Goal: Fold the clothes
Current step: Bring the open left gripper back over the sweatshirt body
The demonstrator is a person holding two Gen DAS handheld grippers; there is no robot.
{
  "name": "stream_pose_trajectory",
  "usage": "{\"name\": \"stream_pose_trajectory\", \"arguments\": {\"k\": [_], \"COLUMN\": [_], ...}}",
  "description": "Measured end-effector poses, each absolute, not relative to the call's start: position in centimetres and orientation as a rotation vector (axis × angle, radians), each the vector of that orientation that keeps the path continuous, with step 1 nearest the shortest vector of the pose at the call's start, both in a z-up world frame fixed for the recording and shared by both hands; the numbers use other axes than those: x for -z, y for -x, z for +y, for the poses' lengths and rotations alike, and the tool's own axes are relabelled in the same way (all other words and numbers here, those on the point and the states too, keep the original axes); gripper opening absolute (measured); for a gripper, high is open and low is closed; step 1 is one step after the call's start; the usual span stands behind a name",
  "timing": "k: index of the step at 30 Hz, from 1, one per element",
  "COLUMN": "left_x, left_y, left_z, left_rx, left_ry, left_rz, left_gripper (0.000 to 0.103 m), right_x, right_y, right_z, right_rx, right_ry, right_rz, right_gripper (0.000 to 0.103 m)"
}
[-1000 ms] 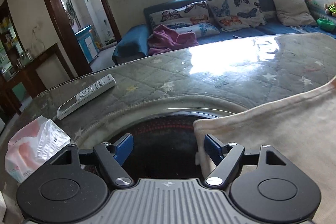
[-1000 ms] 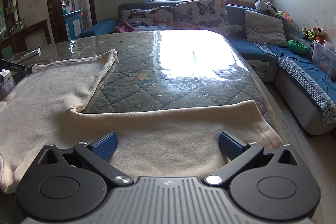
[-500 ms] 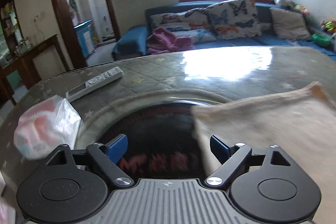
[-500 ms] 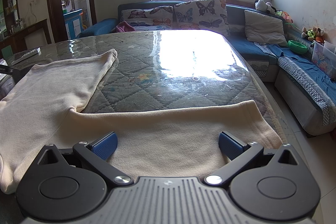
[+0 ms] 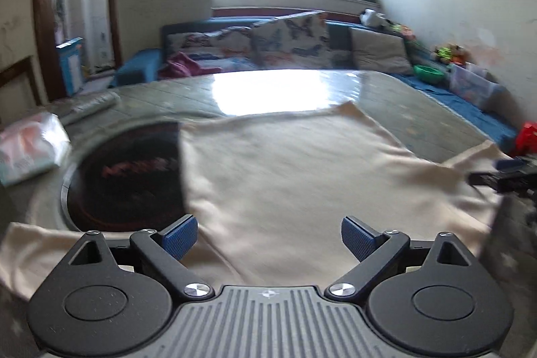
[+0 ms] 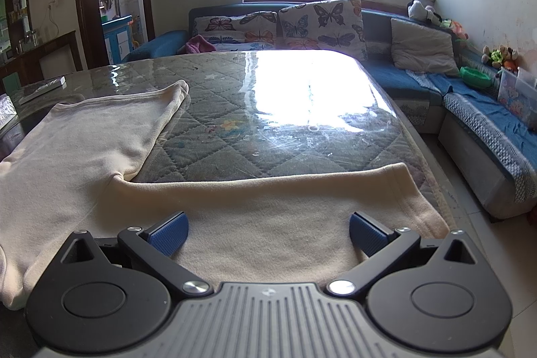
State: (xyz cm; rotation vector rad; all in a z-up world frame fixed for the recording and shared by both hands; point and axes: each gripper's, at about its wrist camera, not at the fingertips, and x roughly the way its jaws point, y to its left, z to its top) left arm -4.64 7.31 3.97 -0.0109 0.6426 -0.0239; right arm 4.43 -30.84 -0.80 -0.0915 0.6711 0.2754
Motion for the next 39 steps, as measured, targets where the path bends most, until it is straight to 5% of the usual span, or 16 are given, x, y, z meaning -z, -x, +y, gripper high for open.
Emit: {"name": "stream_pose_trajectory", "arguments": {"k": [14,39], "left_x": [-2.4,-3.3], "left_y": [6.2,2.2], "left_z": [2.8,-1.4], "left_rx": [0.162,0.277], "left_ry": [-0.171,-0.154], "left_rz": [0.631,0.629], "left_gripper": [0.093,0.094], "right_x": [0.2,0.6], "right_y": [0.5,0.3], "right_z": [-24.3,-32.4], "right_rx": [-0.421,-0.153], "right_ry": [0.315,0.091], "right_rz": [0.626,0.691], "right_gripper": [0.103,0.103]}}
